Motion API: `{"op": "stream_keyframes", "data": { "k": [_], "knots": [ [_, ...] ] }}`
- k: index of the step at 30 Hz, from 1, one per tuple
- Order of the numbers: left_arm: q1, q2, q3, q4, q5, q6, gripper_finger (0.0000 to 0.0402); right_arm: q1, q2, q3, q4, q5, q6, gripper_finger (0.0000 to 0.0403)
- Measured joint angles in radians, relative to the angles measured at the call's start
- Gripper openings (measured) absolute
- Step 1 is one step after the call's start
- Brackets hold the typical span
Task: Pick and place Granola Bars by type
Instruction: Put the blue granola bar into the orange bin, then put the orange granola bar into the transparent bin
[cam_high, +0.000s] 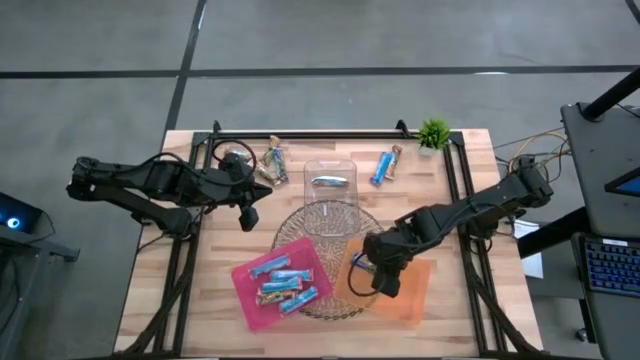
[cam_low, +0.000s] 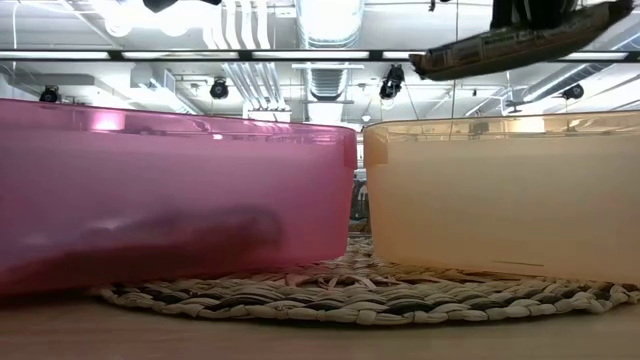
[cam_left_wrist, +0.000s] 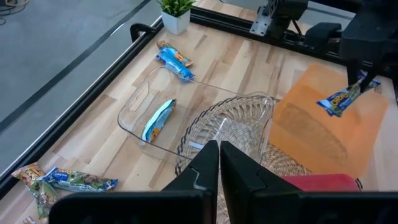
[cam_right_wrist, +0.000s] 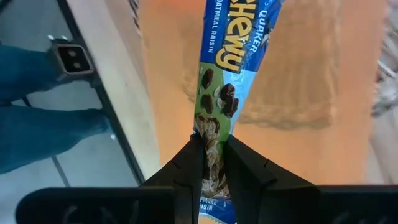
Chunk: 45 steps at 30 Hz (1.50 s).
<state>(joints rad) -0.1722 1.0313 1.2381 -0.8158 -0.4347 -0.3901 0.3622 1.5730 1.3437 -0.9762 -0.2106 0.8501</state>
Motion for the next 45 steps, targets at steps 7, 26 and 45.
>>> {"op": "stream_keyframes", "data": {
  "k": [7, 26, 45],
  "knots": [
    [0.000, 0.000, 0.000, 0.000, 0.000, 0.001, 0.0000, 0.000, 0.001, -0.030, 0.059, -0.008, 0.019, 0.0052],
    [0.000, 0.000, 0.000, 0.000, 0.000, 0.001, 0.0000, 0.000, 0.001, -0.044, 0.073, 0.005, 0.035, 0.0151],
    [0.000, 0.000, 0.000, 0.000, 0.000, 0.005, 0.0000, -0.067, -0.016, 0.043, 0.053, 0.032, -0.116, 0.0044]
  ]
}}
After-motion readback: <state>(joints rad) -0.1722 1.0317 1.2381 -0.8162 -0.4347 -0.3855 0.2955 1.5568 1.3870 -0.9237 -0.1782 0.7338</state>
